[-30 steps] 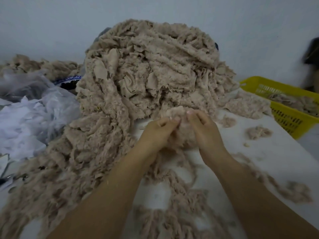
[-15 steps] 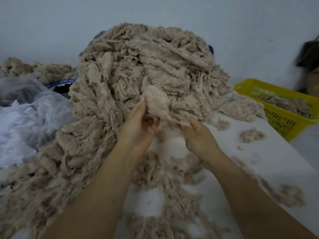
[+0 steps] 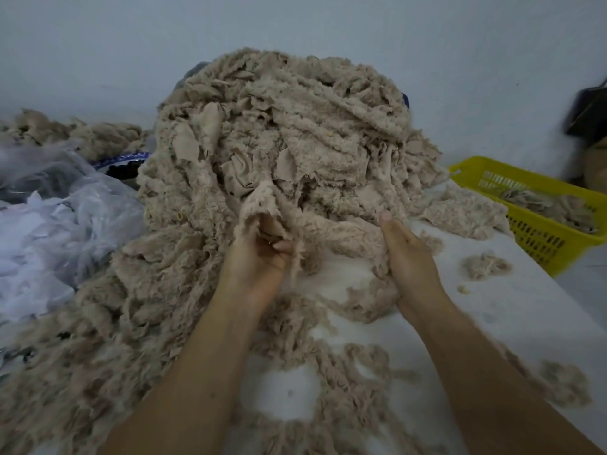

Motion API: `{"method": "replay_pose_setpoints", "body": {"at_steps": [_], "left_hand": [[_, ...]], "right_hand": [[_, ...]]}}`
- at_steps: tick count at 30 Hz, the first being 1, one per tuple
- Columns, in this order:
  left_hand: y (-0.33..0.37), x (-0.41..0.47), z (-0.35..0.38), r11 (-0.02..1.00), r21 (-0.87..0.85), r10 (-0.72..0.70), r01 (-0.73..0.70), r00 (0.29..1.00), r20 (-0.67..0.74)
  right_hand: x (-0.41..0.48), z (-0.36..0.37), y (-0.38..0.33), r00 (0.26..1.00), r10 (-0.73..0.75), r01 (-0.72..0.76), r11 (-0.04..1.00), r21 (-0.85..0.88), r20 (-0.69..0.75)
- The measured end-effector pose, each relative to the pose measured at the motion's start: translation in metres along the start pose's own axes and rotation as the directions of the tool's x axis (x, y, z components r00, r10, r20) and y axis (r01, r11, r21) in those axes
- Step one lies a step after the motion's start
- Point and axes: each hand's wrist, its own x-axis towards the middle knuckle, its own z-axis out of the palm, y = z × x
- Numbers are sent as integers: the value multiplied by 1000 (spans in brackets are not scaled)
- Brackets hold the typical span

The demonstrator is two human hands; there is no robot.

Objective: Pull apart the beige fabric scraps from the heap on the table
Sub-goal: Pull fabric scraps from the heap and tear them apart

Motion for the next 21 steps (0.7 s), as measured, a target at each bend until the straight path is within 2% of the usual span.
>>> {"method": "replay_pose_setpoints", "body": {"at_steps": [2,4,7,10,12,14,16,18,21], "left_hand": [[-2,1,0,990,132,39,-41,999,12],[-9,-1,-2,963,259,61,-72,997,50],[-21,-7,0,922,373,63,-107,990,127],[-29,-13,1,871,479,21,-109,983,184],[-33,-16,0,819,567,-26,-92,980,196],[-35,-16,2,783,617,-28,-81,986,165],[-32,-13,2,824,566,-12,-26,998,63],[-25,-9,1,879,475,-37,42,999,-20],[-23,-8,-1,902,425,-68,74,997,-31]], "right_hand": [[3,-1,3,997,-54,48,991,-122,-51],[2,2,4,962,-263,237,934,-266,-68],[-5,13,8,892,-448,437,826,-356,55],[-12,31,17,880,-398,475,746,-466,261],[-14,38,21,891,-352,451,757,-473,286],[-12,36,20,941,-276,335,852,-403,198],[-8,30,17,986,-141,158,963,-220,91],[-3,23,15,996,-68,70,997,-30,59],[-1,20,12,997,-40,29,987,160,65]]}}
